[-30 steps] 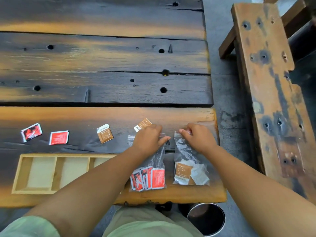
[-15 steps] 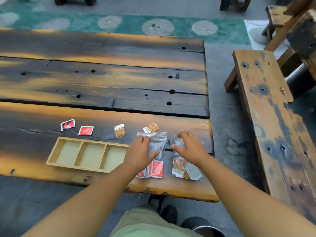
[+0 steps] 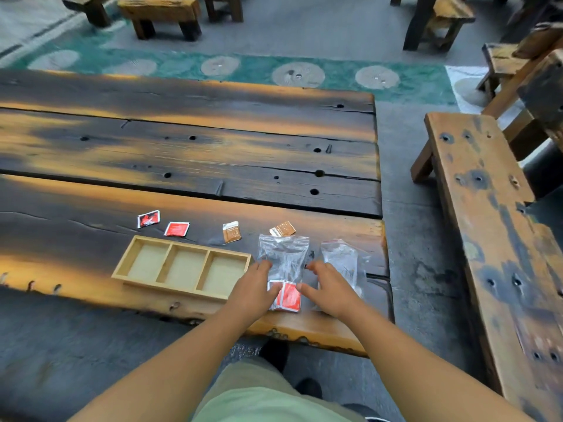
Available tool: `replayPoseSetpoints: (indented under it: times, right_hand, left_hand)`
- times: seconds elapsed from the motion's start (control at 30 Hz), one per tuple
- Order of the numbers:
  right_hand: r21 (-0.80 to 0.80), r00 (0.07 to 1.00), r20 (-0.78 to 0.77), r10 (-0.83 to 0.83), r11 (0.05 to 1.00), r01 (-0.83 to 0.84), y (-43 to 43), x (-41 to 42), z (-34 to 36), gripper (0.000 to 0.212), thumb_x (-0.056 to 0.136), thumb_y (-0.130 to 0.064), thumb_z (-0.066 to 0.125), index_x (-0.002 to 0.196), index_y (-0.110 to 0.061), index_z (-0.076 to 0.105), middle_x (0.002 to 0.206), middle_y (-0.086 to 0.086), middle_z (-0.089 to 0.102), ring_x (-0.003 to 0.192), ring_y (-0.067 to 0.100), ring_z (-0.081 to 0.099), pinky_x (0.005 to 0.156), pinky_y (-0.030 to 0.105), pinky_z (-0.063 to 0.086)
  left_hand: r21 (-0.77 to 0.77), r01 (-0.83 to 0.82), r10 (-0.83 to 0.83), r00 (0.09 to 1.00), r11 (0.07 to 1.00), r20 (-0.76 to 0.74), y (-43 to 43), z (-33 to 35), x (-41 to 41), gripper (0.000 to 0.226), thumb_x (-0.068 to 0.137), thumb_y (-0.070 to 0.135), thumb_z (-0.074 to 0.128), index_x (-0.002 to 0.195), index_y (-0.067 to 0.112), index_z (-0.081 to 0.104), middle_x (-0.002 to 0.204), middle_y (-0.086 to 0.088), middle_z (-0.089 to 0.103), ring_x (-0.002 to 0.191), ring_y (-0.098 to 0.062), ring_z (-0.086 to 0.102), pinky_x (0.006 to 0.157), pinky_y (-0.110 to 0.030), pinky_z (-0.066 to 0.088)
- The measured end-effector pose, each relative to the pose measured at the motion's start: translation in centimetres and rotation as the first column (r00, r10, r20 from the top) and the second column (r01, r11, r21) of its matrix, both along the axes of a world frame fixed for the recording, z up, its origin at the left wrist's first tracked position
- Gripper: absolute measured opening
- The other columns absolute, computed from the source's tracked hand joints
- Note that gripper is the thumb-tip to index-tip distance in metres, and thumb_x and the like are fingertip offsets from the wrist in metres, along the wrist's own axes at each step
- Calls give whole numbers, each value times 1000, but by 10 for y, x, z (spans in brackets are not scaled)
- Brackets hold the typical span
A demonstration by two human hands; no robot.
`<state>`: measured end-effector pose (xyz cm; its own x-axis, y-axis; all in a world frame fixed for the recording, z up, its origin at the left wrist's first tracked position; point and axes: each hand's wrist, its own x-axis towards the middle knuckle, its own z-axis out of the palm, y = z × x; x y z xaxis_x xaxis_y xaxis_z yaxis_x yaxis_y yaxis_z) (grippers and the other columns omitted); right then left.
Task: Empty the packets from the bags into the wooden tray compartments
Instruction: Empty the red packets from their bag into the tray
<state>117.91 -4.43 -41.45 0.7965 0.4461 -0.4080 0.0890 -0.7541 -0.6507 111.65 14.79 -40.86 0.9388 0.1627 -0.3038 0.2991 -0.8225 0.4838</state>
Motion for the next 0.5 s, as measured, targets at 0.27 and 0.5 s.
replayPoseSetpoints:
  times: [0.27, 0.5]
  right_hand:
    - [-50, 974, -208, -90, 995, 82, 17, -11, -21, 69, 91, -41, 65, 149, -18, 34, 153, 9, 41, 134, 26, 47, 106, 39, 43]
    - [-46, 847, -390, -361, 927, 373, 39, -9, -34, 76, 91, -37, 67, 152, -17, 25, 149, 10, 44, 130, 27, 51, 98, 37, 44]
  left_hand:
    - [-194, -157, 105, 962, 968, -252, -3, -23, -4, 62, 89, 31, 65, 140, 12, 35, 138, -16, 48, 126, -31, 50, 101, -34, 43]
    - [-481, -337, 215, 932, 809, -291, 13, -35, 7, 72, 89, 30, 70, 146, 12, 30, 144, -4, 43, 126, -15, 44, 93, -24, 33]
